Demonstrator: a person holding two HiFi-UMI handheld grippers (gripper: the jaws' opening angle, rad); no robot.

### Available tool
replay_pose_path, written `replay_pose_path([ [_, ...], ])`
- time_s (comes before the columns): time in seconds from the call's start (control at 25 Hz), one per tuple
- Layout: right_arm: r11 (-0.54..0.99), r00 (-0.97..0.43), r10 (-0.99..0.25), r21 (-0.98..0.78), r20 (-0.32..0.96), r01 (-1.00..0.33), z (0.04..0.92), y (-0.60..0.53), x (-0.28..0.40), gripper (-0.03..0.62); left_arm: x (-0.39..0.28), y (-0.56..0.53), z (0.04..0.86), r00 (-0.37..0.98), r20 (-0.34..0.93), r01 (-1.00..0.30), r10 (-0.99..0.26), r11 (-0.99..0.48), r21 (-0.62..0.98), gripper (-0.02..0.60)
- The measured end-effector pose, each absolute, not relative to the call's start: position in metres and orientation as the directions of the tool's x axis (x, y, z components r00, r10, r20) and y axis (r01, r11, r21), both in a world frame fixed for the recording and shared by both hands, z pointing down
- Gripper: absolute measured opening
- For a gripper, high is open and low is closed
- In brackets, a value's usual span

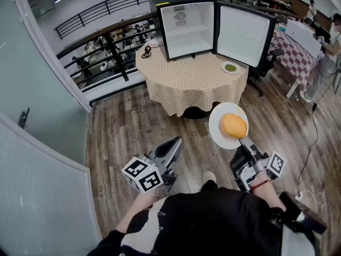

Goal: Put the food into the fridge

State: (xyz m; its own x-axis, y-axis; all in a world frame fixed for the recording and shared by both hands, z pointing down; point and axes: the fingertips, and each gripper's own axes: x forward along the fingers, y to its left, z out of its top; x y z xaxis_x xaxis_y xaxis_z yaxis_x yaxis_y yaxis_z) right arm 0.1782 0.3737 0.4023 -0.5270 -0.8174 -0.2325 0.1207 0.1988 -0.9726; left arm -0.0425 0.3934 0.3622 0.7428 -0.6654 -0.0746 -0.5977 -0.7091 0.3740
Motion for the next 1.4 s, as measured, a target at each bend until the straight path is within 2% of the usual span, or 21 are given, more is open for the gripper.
replay_pose_path([
  [0.56,0.218,-0.559,-0.794,-0.970,-0.241,0.109,0.399,0.368,0.175,0.023,-0.042,0.392,0.359,0.730,-0.086,-0.614,-0.678,-0.705,0.354,0.012],
  [0.76,0.160,-0.529,-0.822,-0.977,-0.209,0.138,0.414,0.359,0.177,0.023,-0.039,0.395,0.361,0.740,-0.063,-0.626,-0.669,-0.721,0.297,0.012],
  [1.0,0.134,-0.517,-0.839,-0.985,-0.169,0.106,0.426,0.359,0.176,0.023,-0.040,0.392,0.374,0.735,-0.041,-0.630,-0.677,-0.704,0.327,0.012],
  [1.4,0.165,-0.508,-0.839,-0.981,-0.192,0.099,0.420,0.305,0.181,0.023,-0.043,0.339,0.380,0.726,-0.042,-0.630,-0.686,-0.688,0.359,0.012],
])
